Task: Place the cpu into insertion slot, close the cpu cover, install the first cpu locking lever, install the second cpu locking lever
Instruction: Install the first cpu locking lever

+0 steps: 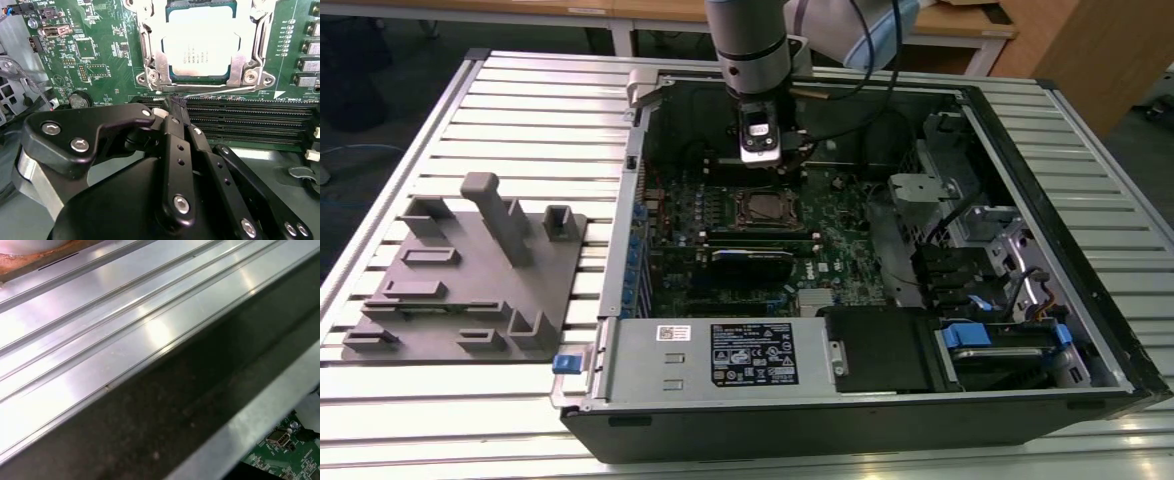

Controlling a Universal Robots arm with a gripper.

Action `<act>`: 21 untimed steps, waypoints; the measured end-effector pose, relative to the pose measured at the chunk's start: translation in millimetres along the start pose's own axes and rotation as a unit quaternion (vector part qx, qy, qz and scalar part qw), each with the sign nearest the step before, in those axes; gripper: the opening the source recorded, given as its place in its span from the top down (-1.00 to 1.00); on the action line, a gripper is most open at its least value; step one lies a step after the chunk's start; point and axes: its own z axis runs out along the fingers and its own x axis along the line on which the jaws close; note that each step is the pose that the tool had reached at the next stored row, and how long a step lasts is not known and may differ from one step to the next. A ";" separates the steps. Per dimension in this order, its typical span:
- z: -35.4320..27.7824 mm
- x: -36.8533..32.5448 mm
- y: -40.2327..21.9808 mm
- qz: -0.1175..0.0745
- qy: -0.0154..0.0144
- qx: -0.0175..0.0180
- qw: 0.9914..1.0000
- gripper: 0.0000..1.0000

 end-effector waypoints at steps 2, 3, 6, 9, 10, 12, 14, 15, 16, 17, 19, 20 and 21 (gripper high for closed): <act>0.0 0.3 -0.2 0.000 0.000 0.000 1.000 0.79; 0.1 0.3 -0.3 0.000 0.000 0.000 1.000 0.79; 1.4 0.6 -0.6 0.000 0.000 0.000 1.000 0.79; 2.7 0.9 -0.8 0.000 -0.001 0.001 1.000 0.79; 3.2 1.0 -0.9 0.000 -0.001 0.001 1.000 0.79; 3.9 1.1 -1.1 -0.001 -0.002 0.002 1.000 0.79; 4.7 1.3 -1.4 -0.001 -0.003 0.003 1.000 0.79; 5.1 1.3 -1.5 -0.001 -0.003 0.004 1.000 0.79; 5.6 1.4 -1.6 -0.001 -0.003 0.004 1.000 0.79; 6.3 1.5 -1.5 -0.002 -0.004 0.004 1.000 0.79; 6.7 1.7 -1.6 -0.002 -0.004 0.005 1.000 0.79; 6.8 1.7 -1.7 -0.002 -0.005 0.006 1.000 0.79; 6.8 1.7 -1.8 -0.002 -0.005 0.006 1.000 0.79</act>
